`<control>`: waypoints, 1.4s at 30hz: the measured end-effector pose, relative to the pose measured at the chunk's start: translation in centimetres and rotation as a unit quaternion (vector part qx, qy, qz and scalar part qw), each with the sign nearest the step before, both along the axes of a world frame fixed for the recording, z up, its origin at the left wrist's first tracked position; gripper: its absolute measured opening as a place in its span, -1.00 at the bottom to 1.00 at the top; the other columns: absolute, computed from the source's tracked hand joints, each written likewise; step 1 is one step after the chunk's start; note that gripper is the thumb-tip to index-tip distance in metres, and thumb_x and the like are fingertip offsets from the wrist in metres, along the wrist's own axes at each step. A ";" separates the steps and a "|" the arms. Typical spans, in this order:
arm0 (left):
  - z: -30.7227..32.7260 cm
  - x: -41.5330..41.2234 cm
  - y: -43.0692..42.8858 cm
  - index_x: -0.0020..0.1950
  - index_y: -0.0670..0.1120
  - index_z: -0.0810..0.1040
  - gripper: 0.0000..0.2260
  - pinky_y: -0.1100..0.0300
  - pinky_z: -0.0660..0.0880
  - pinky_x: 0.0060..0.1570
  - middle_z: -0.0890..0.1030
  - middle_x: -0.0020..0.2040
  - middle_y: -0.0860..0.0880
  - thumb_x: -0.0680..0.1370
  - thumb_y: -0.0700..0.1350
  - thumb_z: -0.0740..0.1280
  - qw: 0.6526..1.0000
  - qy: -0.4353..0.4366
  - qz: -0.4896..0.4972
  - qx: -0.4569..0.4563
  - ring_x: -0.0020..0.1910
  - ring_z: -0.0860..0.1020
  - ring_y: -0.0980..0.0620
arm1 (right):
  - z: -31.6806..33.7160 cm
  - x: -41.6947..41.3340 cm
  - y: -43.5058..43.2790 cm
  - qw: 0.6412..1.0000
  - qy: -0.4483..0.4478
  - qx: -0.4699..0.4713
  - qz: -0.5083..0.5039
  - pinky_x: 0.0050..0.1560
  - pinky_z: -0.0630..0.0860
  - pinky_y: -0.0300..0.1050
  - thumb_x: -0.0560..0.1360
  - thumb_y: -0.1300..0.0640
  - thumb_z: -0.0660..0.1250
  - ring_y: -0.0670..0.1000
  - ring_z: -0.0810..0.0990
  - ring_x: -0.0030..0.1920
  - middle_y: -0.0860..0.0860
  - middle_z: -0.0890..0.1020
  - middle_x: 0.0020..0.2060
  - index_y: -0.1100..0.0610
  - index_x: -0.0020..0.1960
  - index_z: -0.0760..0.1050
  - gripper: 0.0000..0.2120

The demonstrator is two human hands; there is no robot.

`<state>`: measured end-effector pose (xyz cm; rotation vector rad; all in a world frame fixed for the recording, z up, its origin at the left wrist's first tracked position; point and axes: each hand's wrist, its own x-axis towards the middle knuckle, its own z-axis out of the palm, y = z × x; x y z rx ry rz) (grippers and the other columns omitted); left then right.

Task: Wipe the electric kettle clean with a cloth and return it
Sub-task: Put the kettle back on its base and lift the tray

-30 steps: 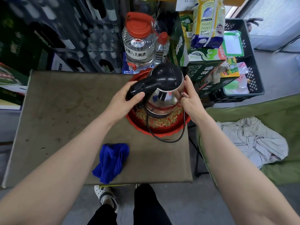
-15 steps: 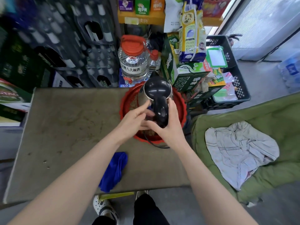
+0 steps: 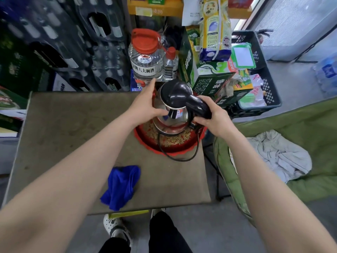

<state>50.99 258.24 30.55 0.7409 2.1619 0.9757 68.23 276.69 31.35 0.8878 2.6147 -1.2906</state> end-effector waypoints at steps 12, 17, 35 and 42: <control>-2.4 0.0 -0.1 0.57 0.17 0.05 0.10 -0.15 0.31 0.46 0.19 0.60 0.06 0.17 0.18 0.60 0.996 -0.045 0.068 0.035 0.51 0.32 0.00 | -1.0 0.3 1.4 0.999 0.020 -0.013 0.049 0.05 0.46 -0.18 0.49 0.18 0.47 -0.04 0.59 0.06 -0.13 0.61 0.03 -0.05 0.31 0.36 -0.52; -4.0 1.7 -1.9 0.59 0.11 0.05 -0.04 -0.01 0.24 0.49 0.22 0.58 0.03 0.34 0.12 0.56 0.993 -0.016 0.111 0.044 0.54 0.24 0.03 | -1.9 1.6 5.0 0.963 0.048 -0.252 -0.083 0.16 0.57 -0.24 0.58 0.03 0.37 -0.09 0.64 0.16 -0.03 0.67 0.14 -0.02 0.28 0.55 -0.73; -16.6 5.6 -5.2 0.29 -0.24 0.51 -0.65 0.10 0.48 0.09 0.67 0.12 -0.22 0.52 -0.24 0.39 0.909 -0.128 0.352 -0.181 0.11 0.63 -0.20 | -15.8 -7.6 10.2 0.991 -0.105 0.020 -0.079 0.30 0.48 0.01 0.57 0.17 0.31 0.17 0.59 0.23 0.12 0.65 0.22 0.05 0.41 0.48 -0.60; -17.7 2.1 -6.9 0.53 0.16 0.26 -0.33 -0.08 0.47 0.33 0.62 0.27 -0.02 0.53 -0.34 0.30 0.914 -0.131 0.369 -0.103 0.24 0.59 -0.05 | -16.2 -6.0 9.1 0.987 -0.129 0.013 -0.090 0.23 0.52 0.04 0.56 0.06 0.37 0.20 0.60 0.18 0.13 0.62 0.17 0.05 0.39 0.47 -0.60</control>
